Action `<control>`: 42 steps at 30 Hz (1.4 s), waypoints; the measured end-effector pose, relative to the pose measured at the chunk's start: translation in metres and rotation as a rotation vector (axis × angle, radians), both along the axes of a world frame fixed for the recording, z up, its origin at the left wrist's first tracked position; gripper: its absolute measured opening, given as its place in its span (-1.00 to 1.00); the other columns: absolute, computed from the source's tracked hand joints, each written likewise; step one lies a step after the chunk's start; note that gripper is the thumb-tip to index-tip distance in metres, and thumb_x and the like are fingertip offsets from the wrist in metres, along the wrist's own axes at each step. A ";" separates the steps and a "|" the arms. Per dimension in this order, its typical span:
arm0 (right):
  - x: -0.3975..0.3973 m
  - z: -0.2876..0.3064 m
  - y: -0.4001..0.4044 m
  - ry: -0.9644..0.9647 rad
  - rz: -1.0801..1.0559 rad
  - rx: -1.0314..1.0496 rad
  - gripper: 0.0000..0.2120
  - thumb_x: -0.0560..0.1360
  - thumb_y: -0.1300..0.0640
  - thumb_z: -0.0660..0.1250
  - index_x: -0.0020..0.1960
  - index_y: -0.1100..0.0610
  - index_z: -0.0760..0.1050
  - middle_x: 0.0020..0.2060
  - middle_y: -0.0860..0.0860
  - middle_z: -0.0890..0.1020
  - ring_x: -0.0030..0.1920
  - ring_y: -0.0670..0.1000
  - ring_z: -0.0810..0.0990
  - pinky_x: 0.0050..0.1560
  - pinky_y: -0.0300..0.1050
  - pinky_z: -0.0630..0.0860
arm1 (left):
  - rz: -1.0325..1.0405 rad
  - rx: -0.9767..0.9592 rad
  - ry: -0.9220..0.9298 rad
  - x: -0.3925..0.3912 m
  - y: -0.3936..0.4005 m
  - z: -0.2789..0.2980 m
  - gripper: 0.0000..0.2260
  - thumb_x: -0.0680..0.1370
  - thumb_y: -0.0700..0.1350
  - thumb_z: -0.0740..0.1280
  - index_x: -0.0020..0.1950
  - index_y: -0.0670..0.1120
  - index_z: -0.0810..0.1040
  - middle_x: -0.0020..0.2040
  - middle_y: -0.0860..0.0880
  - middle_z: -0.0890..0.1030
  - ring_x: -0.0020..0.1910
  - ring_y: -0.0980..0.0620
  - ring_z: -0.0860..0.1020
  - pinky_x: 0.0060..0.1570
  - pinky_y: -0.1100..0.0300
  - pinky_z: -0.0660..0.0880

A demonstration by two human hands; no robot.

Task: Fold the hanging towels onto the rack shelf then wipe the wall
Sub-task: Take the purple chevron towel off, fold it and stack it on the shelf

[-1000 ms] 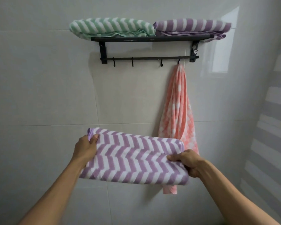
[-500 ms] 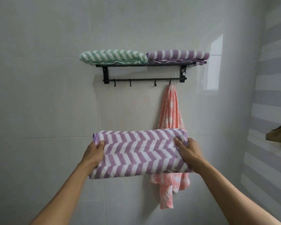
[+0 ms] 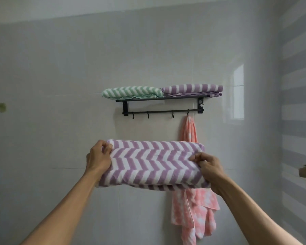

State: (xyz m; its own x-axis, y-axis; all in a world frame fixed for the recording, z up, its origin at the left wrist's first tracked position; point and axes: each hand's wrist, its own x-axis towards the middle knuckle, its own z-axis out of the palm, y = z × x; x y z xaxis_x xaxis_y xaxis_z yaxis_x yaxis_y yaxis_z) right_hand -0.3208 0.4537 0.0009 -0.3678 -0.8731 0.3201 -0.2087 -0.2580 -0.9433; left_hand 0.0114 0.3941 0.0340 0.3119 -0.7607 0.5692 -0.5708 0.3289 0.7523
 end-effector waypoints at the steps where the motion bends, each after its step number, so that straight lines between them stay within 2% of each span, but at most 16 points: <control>1: 0.003 0.011 -0.002 -0.006 0.021 -0.006 -0.55 0.60 0.38 0.14 -0.17 0.05 0.73 0.00 -0.03 0.65 0.03 0.04 0.62 0.05 -0.06 0.64 | -0.074 0.014 0.033 0.004 -0.001 0.009 -0.78 0.64 0.09 0.26 0.07 -0.06 0.53 0.13 -0.10 0.61 -0.02 -0.09 0.55 -0.05 0.07 0.48; 4: 0.007 0.045 -0.014 -0.056 0.085 -0.017 -0.74 0.62 0.23 0.28 0.02 0.02 0.73 0.12 0.00 0.61 0.06 0.08 0.65 0.12 0.01 0.64 | -0.394 0.133 0.167 0.013 -0.004 0.030 -0.69 0.62 0.01 0.34 0.34 0.01 0.45 0.24 -0.02 0.50 0.04 0.05 0.58 -0.03 0.16 0.55; 7: 0.015 0.078 -0.034 -0.018 0.068 -0.102 -0.81 0.62 0.19 0.33 0.14 0.06 0.69 0.12 0.04 0.63 0.00 0.03 0.67 -0.09 -0.14 0.65 | -0.354 0.040 0.096 0.023 -0.023 0.046 -0.59 0.65 -0.09 0.29 0.51 -0.01 0.38 0.33 -0.02 0.44 0.20 -0.01 0.50 0.20 0.13 0.47; 10: 0.028 0.111 -0.050 -0.007 0.060 -0.174 -0.83 0.61 0.23 0.34 0.12 0.12 0.68 0.03 0.00 0.65 -0.06 -0.05 0.65 -0.20 -0.25 0.62 | -0.323 -0.100 0.100 0.046 -0.052 0.076 -0.63 0.63 -0.12 0.33 0.45 -0.02 0.48 0.33 -0.05 0.51 0.22 0.00 0.50 0.24 0.14 0.45; 13: 0.046 0.146 -0.073 0.024 0.082 -0.217 -0.83 0.61 0.24 0.34 0.13 0.15 0.68 -0.02 -0.04 0.64 -0.05 -0.04 0.64 -0.04 -0.16 0.64 | -0.331 -0.155 0.062 0.076 -0.086 0.122 -0.68 0.61 -0.13 0.37 0.37 -0.01 0.56 0.24 -0.01 0.57 0.19 0.03 0.53 0.24 0.17 0.46; 18: 0.078 0.195 -0.117 0.054 0.067 -0.319 -0.80 0.61 0.24 0.34 0.19 0.15 0.65 0.06 0.02 0.67 0.02 -0.02 0.66 0.04 -0.11 0.63 | -0.327 -0.224 0.049 0.106 -0.137 0.182 -0.74 0.60 -0.13 0.38 0.29 0.00 0.64 0.14 0.01 0.60 0.15 0.04 0.56 0.31 0.16 0.46; 21: 0.089 0.225 -0.146 0.084 0.001 -0.353 -0.81 0.60 0.23 0.36 0.18 0.16 0.67 0.14 0.07 0.66 0.15 0.05 0.65 0.23 -0.04 0.59 | -0.323 -0.220 0.055 0.121 -0.168 0.213 -0.78 0.59 -0.07 0.41 0.22 0.07 0.67 0.12 0.03 0.61 0.15 -0.02 0.59 0.31 0.08 0.50; 23: 0.095 0.243 -0.163 0.107 -0.045 -0.374 -0.82 0.59 0.24 0.37 0.15 0.17 0.67 0.13 0.06 0.65 0.12 0.04 0.64 0.19 -0.08 0.61 | -0.334 -0.202 0.067 0.130 -0.193 0.231 -0.85 0.55 -0.04 0.44 0.08 0.18 0.71 0.18 0.05 0.65 0.16 -0.02 0.62 0.29 0.04 0.52; 25: 0.102 0.260 -0.177 0.115 -0.057 -0.396 -0.85 0.59 0.27 0.37 0.12 0.18 0.67 0.06 0.05 0.65 -0.02 -0.03 0.65 -0.10 -0.25 0.65 | -0.342 -0.200 0.083 0.136 -0.217 0.245 -0.88 0.53 -0.03 0.46 -0.04 0.21 0.71 0.19 0.01 0.68 0.14 -0.04 0.63 0.26 0.02 0.54; 27: 0.107 0.276 -0.193 0.115 -0.065 -0.411 -0.87 0.58 0.29 0.37 0.08 0.19 0.67 0.01 0.04 0.63 -0.10 -0.07 0.63 -0.32 -0.34 0.60 | -0.335 -0.213 0.112 0.136 -0.236 0.257 -0.89 0.54 -0.04 0.46 0.03 0.14 0.71 0.18 -0.02 0.68 0.12 -0.07 0.64 0.23 0.00 0.56; 29: 0.108 0.290 -0.214 0.114 -0.086 -0.412 -0.88 0.57 0.31 0.38 0.02 0.19 0.69 0.02 0.06 0.63 -0.05 0.01 0.65 -0.23 -0.26 0.65 | -0.333 -0.227 0.139 0.135 -0.251 0.269 -0.84 0.53 -0.04 0.46 0.11 0.08 0.70 0.18 -0.04 0.67 0.11 -0.09 0.64 0.20 -0.01 0.58; 31: 0.107 0.304 -0.238 0.097 -0.103 -0.411 -0.86 0.55 0.34 0.37 -0.01 0.20 0.70 0.07 0.13 0.66 0.03 0.13 0.68 0.00 -0.02 0.69 | -0.339 -0.249 0.154 0.132 -0.266 0.281 -0.80 0.54 -0.05 0.47 0.16 0.04 0.69 0.18 -0.05 0.67 0.10 -0.08 0.65 0.18 0.00 0.59; 32: 0.106 0.310 -0.248 0.098 -0.108 -0.409 -0.83 0.55 0.36 0.35 -0.02 0.20 0.70 0.08 0.16 0.67 0.03 0.15 0.69 0.03 0.05 0.68 | -0.347 -0.257 0.160 0.130 -0.273 0.288 -0.78 0.55 -0.07 0.46 0.19 0.00 0.68 0.18 -0.06 0.67 0.09 -0.07 0.65 0.17 0.04 0.59; 34: 0.103 0.324 -0.273 0.120 -0.109 -0.399 -0.78 0.56 0.38 0.30 -0.03 0.19 0.70 0.06 0.19 0.68 -0.01 0.17 0.70 -0.08 0.05 0.70 | -0.371 -0.267 0.165 0.125 -0.295 0.301 -0.75 0.58 -0.11 0.43 0.26 -0.07 0.64 0.15 -0.07 0.66 0.05 -0.05 0.64 0.04 0.16 0.59; 38: 0.094 0.355 -0.315 0.116 -0.053 -0.387 -0.73 0.56 0.39 0.22 0.07 0.24 0.68 0.04 0.18 0.69 -0.13 0.15 0.74 -0.27 -0.04 0.68 | -0.363 -0.260 0.148 0.118 -0.327 0.327 -0.71 0.59 -0.11 0.40 0.31 -0.11 0.60 0.15 -0.10 0.65 -0.12 0.01 0.62 -0.41 0.32 0.52; 42: 0.085 0.391 -0.362 0.116 -0.048 -0.359 -0.77 0.55 0.30 0.27 0.10 0.23 0.68 0.05 0.15 0.69 -0.08 0.15 0.73 -0.21 -0.03 0.69 | -0.323 -0.231 0.111 0.110 -0.368 0.363 -0.76 0.59 -0.12 0.42 0.25 -0.12 0.64 0.14 -0.11 0.67 -0.10 0.00 0.62 -0.32 0.27 0.50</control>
State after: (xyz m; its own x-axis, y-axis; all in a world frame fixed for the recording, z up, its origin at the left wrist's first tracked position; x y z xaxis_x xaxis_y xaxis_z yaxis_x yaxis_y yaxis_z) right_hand -0.2355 0.0920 0.3918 -0.3490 -0.6802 0.6446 -0.3284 -0.5555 -0.7640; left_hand 0.1215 0.0265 0.3965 0.1473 -0.6861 0.7125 -0.3298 0.6450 0.6893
